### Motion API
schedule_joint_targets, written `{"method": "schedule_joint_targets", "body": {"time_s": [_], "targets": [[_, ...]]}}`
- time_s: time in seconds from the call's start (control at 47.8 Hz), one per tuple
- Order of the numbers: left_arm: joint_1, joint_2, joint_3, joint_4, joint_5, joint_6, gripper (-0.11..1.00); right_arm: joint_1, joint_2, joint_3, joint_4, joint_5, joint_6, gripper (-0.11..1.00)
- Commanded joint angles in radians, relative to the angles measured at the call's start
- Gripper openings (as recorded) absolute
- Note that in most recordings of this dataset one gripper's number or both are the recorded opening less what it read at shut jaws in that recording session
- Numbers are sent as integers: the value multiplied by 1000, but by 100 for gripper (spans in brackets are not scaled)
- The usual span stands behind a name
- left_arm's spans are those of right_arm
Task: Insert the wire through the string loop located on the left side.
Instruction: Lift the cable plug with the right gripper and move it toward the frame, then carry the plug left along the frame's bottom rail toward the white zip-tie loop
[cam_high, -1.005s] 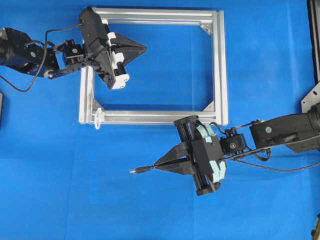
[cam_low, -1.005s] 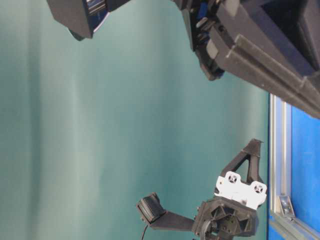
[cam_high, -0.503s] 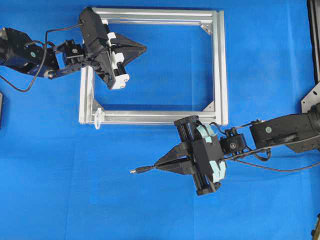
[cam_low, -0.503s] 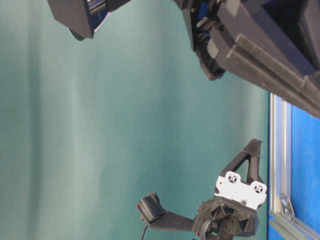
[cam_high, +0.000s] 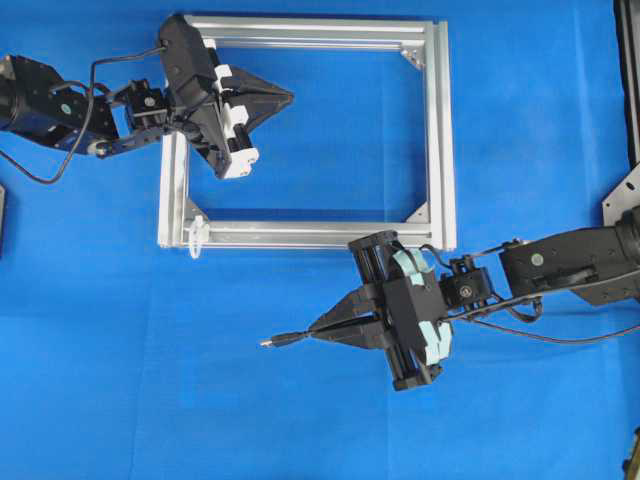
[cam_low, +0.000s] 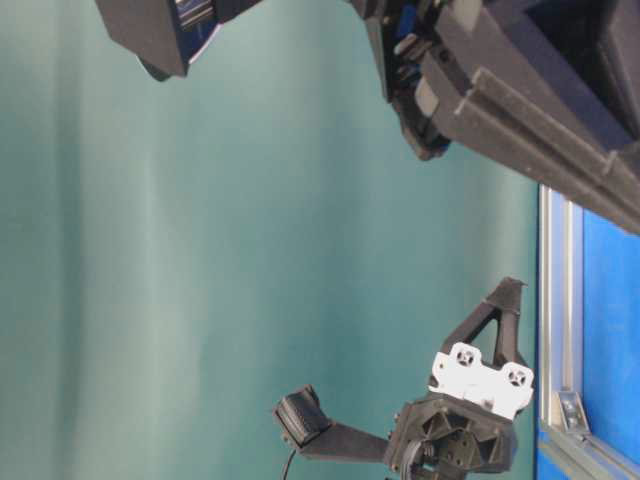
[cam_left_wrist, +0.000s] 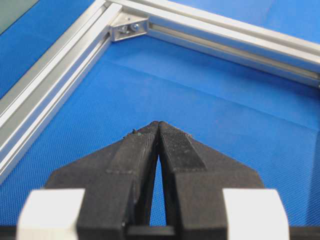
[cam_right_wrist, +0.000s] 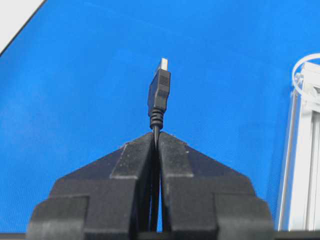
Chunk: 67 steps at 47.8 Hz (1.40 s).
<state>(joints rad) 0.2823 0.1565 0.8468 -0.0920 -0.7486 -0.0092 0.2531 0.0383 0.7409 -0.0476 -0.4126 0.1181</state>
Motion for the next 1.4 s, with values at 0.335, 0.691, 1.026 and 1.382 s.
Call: {"method": "schedule_joint_targets", "body": {"time_s": [0.335,0.691,1.026,1.382], "targets": [[-2,-31,-8,3,-5,-2,0,-37,-31,8,-2,-5,-18,-1],[-5,-31,-8,2,-5,-2,0,-164,-31,35,-2,-5,-26,-1],[-8,-32,-8,2,-5,-2,0,-233,-31,49,-3,-5,-34,-1],[-8,-31,-8,3,-5,-2,0,-235,-25,43,-3,-9,-48,-1]]}}
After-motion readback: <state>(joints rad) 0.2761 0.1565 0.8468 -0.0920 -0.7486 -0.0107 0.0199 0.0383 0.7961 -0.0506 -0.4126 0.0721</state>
